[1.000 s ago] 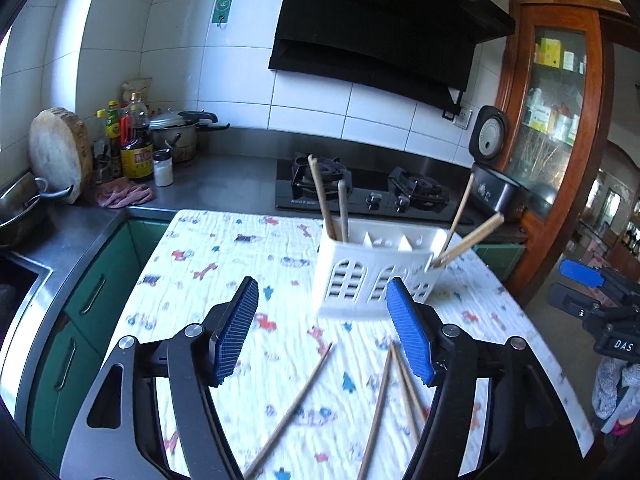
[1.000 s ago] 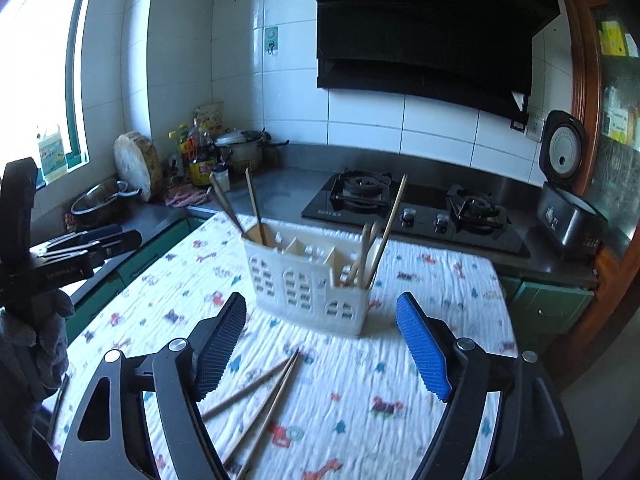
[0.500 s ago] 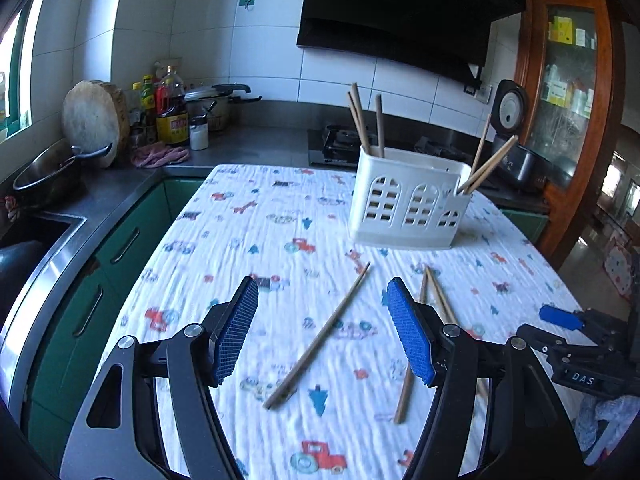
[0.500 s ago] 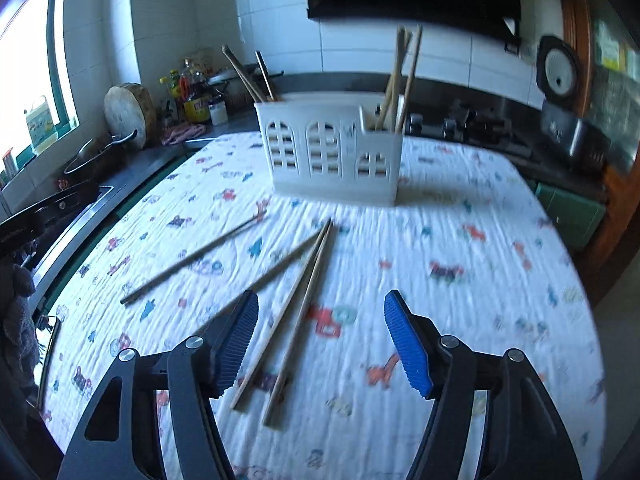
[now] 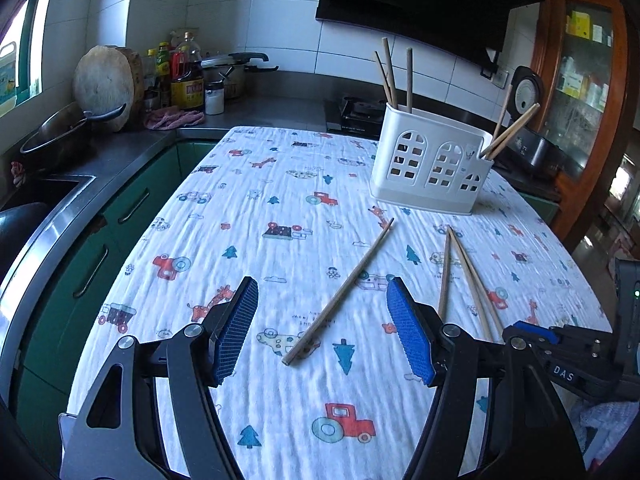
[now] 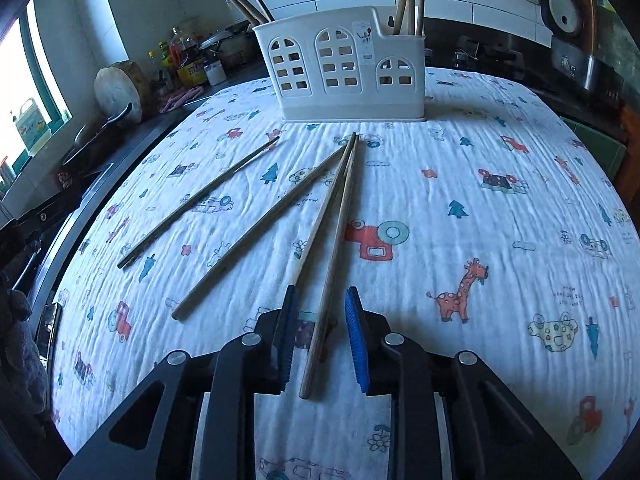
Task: Organize utensils
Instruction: 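Grasp a loose chopstick with the right gripper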
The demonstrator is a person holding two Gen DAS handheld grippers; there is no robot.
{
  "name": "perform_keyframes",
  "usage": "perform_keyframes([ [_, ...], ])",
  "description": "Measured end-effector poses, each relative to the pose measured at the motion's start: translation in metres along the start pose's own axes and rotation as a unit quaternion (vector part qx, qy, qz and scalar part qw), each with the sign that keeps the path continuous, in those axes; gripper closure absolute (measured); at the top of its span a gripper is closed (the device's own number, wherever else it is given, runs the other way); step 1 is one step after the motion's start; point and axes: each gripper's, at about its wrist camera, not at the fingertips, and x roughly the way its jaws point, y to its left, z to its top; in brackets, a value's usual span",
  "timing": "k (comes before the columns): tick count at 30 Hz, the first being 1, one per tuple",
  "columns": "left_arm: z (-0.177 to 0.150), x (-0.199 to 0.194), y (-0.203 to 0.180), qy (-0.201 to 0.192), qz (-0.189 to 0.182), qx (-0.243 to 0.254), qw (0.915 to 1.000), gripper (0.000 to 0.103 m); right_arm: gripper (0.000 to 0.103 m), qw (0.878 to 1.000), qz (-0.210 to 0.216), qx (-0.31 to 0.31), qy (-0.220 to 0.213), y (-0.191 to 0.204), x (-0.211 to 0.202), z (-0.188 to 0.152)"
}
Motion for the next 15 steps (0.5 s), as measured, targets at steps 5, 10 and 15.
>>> perform_keyframes([
  [5, -0.005, 0.005, 0.003, 0.009, -0.002, -0.006, 0.9999, 0.037, 0.089, 1.000, -0.006, 0.008, 0.005, -0.001, 0.008, 0.000],
  [10, -0.007, 0.008, 0.006, 0.014, -0.003, -0.007, 0.9999, 0.037, 0.091, 1.000, -0.017, 0.007, 0.006, 0.001, 0.012, 0.001],
  [15, -0.010, 0.015, 0.005, 0.027, -0.008, 0.000, 0.9996, 0.047, 0.094, 0.999, -0.043, -0.008, 0.002, 0.008, 0.014, 0.001],
])
